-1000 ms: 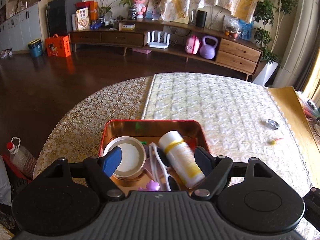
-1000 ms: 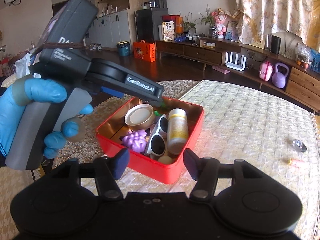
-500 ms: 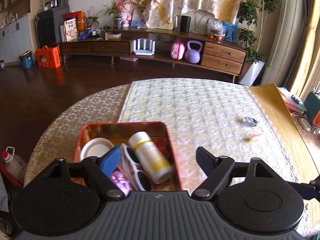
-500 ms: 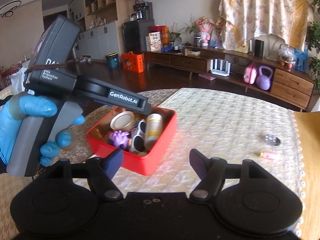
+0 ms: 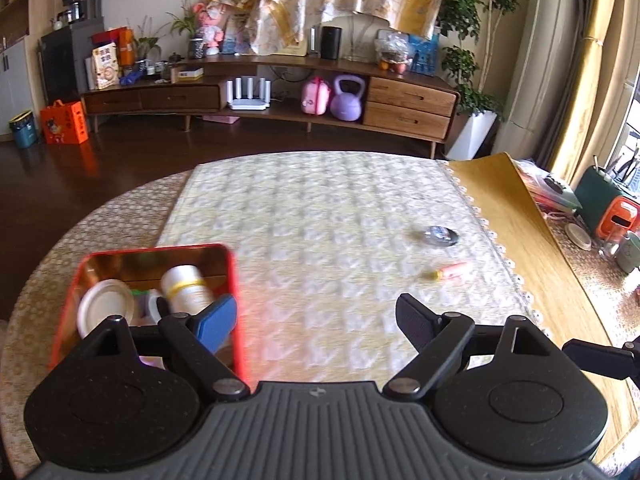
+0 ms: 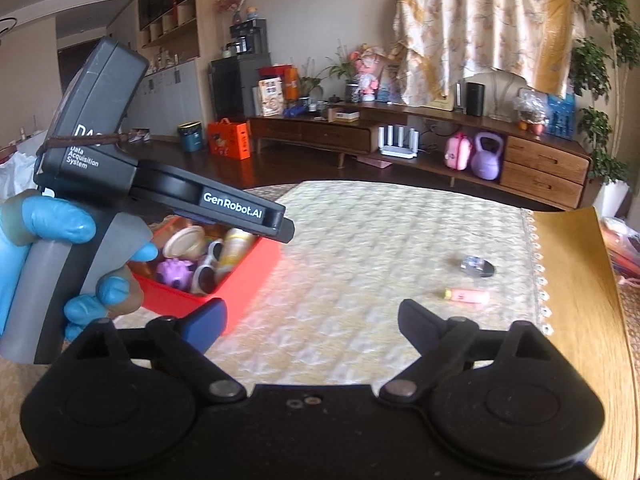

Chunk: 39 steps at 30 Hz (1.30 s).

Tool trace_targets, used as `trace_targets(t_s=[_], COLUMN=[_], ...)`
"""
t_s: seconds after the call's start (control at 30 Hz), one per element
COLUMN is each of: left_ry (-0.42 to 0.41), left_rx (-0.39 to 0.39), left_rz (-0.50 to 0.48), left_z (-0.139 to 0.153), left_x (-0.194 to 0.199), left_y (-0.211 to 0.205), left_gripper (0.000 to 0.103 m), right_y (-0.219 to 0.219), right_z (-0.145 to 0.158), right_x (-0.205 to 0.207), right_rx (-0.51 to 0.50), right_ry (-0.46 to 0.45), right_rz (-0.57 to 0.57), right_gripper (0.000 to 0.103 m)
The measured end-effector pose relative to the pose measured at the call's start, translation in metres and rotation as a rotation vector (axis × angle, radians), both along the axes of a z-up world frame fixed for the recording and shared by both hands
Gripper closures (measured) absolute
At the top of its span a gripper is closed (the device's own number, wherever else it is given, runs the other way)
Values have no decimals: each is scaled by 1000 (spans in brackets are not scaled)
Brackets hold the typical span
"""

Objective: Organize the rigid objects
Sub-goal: 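Withdraw both grippers from the tin toward the pink eraser and bottle, then grasp small clear bottle with left gripper while right gripper grasps pink eraser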

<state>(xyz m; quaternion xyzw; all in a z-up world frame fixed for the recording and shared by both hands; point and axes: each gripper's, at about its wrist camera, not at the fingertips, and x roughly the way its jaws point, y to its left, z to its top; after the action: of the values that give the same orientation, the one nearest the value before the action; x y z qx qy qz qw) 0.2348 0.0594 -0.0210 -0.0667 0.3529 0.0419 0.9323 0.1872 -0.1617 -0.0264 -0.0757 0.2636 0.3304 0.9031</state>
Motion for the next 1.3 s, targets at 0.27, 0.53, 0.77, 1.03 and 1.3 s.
trace_targets(t_s=[0.27, 0.53, 0.77, 1.03, 1.3], left_ry=[15, 14, 35, 123, 170], left_rx=[26, 55, 54, -15, -14], left_rz=[-63, -156, -201, -238, -249], left_z=[-13, -25, -35, -52, -66], left_x=[38, 78, 118, 175, 229], left_y=[-50, -88, -108, -121, -139], left_gripper=[14, 4, 2, 0, 0], right_y=[-35, -69, -73, -64, -51], right_z=[-22, -43, -63, -80, -91], right_x=[35, 79, 115, 148, 175], right_rx=[0, -12, -37, -74, -75], right_ry=[22, 29, 35, 29, 47], right_rz=[-58, -112, -107, -77, -45], right_gripper=[2, 2, 2, 2, 4])
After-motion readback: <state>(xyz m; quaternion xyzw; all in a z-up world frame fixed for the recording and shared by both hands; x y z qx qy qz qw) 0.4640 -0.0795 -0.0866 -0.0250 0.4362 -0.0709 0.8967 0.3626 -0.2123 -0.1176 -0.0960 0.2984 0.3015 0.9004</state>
